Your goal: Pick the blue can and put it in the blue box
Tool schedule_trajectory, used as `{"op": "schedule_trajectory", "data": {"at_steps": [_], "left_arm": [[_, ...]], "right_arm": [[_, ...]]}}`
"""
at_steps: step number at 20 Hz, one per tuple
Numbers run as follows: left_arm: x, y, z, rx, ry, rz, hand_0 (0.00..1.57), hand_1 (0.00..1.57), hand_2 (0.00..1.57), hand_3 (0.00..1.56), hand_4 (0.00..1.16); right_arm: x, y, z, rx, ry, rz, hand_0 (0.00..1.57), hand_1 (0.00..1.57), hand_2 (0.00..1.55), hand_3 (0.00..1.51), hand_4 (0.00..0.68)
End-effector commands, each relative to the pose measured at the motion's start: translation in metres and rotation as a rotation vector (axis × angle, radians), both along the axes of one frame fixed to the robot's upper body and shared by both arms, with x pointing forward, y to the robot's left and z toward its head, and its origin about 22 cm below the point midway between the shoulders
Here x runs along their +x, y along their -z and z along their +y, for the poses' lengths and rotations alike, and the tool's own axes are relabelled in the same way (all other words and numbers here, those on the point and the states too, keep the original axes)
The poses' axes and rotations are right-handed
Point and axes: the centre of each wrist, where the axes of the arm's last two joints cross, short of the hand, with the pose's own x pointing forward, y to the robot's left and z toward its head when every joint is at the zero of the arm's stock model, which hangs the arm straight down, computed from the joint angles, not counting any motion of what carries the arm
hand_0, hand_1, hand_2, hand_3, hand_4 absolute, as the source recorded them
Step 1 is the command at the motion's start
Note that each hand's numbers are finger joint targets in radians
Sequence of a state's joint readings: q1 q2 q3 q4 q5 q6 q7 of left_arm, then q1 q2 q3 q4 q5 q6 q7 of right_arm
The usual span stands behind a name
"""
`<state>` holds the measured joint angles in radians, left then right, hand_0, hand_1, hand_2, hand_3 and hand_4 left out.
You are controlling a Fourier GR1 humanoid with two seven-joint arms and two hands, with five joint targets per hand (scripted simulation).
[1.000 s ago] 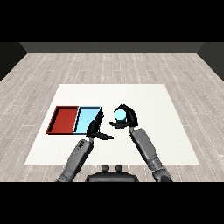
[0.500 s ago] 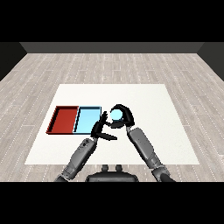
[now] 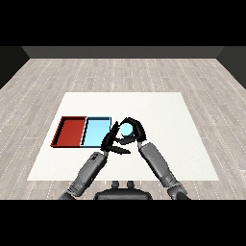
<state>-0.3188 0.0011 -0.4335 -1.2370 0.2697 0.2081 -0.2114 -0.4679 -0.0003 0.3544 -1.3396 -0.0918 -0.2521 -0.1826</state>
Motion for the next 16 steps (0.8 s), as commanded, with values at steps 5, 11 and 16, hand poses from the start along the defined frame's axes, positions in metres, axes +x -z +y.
{"op": "schedule_trajectory", "data": {"at_steps": [5, 11, 16], "left_arm": [[0.010, 0.000, 0.003, 0.037, 0.003, -0.022, 0.00, 0.00, 0.00, 0.00, 0.00], [0.016, -0.007, 0.002, -0.007, 0.024, -0.040, 0.00, 0.00, 0.00, 0.00, 0.00], [0.017, -0.012, -0.020, 0.029, 0.006, -0.034, 0.00, 0.00, 0.00, 0.00, 0.00]], "right_arm": [[0.000, 0.006, 0.010, 0.020, -0.017, 0.025, 1.48, 1.48, 1.47, 1.42, 0.594], [-0.002, -0.019, 0.022, 0.012, -0.038, 0.006, 1.44, 1.44, 1.45, 1.40, 0.569], [-0.022, 0.002, 0.021, 0.031, -0.057, -0.001, 1.48, 1.48, 1.46, 1.40, 0.541]]}}
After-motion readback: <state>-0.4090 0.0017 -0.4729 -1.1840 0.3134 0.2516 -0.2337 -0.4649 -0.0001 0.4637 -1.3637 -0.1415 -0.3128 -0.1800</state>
